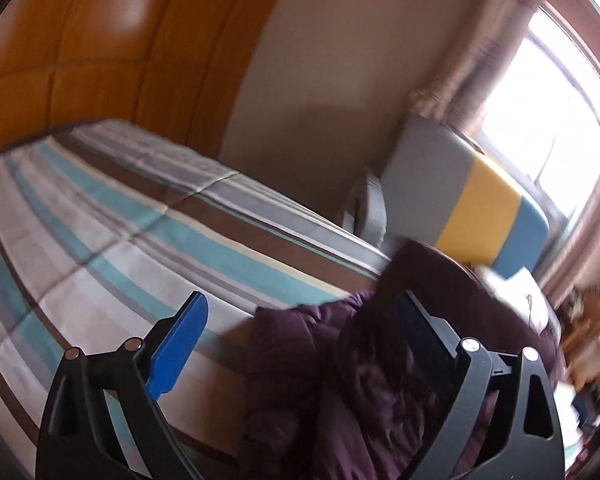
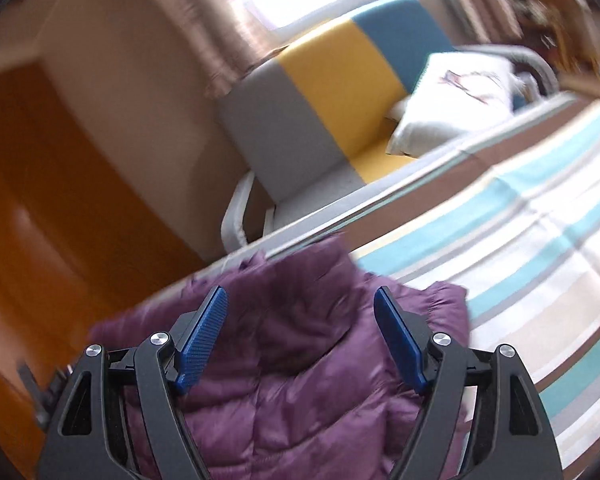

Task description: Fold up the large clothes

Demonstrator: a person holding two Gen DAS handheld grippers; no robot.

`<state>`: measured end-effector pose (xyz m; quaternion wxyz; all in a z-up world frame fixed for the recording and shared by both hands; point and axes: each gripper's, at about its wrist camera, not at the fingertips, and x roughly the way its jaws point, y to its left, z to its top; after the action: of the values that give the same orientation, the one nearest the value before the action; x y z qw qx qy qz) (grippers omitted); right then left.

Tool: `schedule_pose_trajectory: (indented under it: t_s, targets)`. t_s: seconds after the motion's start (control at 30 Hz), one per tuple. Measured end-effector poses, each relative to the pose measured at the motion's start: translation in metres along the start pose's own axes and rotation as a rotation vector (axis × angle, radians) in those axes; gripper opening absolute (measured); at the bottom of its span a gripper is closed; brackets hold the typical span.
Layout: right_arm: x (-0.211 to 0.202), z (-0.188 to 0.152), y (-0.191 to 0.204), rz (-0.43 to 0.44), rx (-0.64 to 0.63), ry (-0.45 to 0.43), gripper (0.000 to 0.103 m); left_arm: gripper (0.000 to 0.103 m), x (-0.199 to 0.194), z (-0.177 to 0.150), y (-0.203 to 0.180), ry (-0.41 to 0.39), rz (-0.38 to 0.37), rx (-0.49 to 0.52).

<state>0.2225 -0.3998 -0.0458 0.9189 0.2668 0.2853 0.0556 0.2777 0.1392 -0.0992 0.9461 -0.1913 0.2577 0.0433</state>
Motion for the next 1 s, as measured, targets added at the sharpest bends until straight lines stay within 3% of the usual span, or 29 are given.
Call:
schedule_pose_trajectory:
  t_s: [0.17, 0.3, 0.4, 0.53, 0.67, 0.8, 1.0]
  targets:
    - [0.027, -0.020, 0.044, -0.106, -0.249, 0.116, 0.076, 0.094, 0.016, -0.016, -0.034, 0.103, -0.006, 0.225]
    - [0.053, -0.030, 0.058, -0.268, -0.406, 0.165, 0.076, 0.095, 0.043, -0.024, -0.048, 0.213, 0.069, 0.337]
    - [0.071, -0.033, 0.042, -0.358, -0.383, 0.214, 0.076, 0.096, 0.065, -0.035, -0.048, 0.327, 0.073, 0.361]
    - [0.091, -0.033, 0.016, -0.312, -0.292, 0.296, 0.079, 0.096, 0.073, -0.042, -0.046, 0.382, 0.054, 0.352]
    - [0.093, -0.038, 0.012, -0.301, -0.310, 0.324, 0.079, 0.096, 0.070, -0.051, -0.048, 0.401, 0.039, 0.383]
    - [0.085, -0.043, 0.009, -0.274, -0.304, 0.293, 0.079, 0.095, 0.064, -0.054, -0.047, 0.397, 0.018, 0.389]
    - [0.033, -0.043, 0.013, -0.255, -0.266, 0.135, 0.079, 0.101, 0.028, -0.046, -0.025, 0.245, -0.009, 0.290]
